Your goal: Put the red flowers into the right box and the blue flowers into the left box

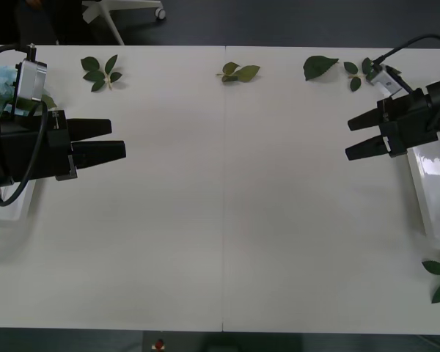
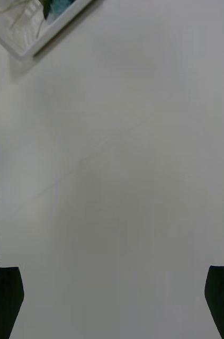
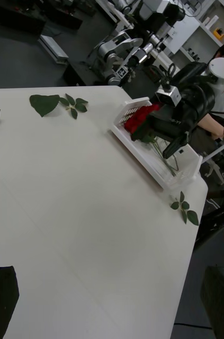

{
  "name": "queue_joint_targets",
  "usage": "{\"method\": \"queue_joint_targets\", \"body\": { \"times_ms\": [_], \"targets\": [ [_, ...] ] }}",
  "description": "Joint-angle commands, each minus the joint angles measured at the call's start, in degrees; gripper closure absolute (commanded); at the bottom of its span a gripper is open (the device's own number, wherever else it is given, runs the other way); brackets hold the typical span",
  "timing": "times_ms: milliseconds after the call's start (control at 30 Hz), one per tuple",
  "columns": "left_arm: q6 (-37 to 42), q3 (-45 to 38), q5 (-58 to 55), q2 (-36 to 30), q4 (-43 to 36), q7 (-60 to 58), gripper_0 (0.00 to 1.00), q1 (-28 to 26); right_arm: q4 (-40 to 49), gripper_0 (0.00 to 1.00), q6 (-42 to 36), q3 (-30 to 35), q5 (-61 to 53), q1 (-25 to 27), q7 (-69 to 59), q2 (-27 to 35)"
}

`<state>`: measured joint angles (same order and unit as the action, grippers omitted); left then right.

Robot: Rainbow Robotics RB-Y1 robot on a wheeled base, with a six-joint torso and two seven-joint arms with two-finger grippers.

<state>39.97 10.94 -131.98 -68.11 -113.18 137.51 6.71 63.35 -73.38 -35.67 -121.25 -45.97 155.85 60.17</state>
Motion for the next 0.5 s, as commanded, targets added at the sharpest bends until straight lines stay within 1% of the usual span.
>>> {"method": "queue_joint_targets", "body": {
  "times_ms": [33,100,267,500],
  "targets": [
    [-0.42,-1.19,-0.03,-0.63,-1.16,0.74,0.0,1.02,8.28,0.0,4.39,-0.81,6.9,-1.85,-0.85,1.18],
    [-0.42,-1.19,-0.03,-0.63,-1.16,0.74,0.0,1.02,12.33,0.0,6.5,-0.81,10.5,-1.85,-0.85,1.36],
    [-0.42,-1.19,-0.03,-0.63,-1.16,0.74,0.0,1.02,19.18,0.0,9.05,-0.81,14.72,-1.85,-0.85,1.8],
    [-0.42,-1.19,-0.03,-0.63,-1.16,0.74,0.0,1.02,24.02,0.0,12.12,-2.21,20.26,-2.02,-0.85,1.8]
  ]
}}
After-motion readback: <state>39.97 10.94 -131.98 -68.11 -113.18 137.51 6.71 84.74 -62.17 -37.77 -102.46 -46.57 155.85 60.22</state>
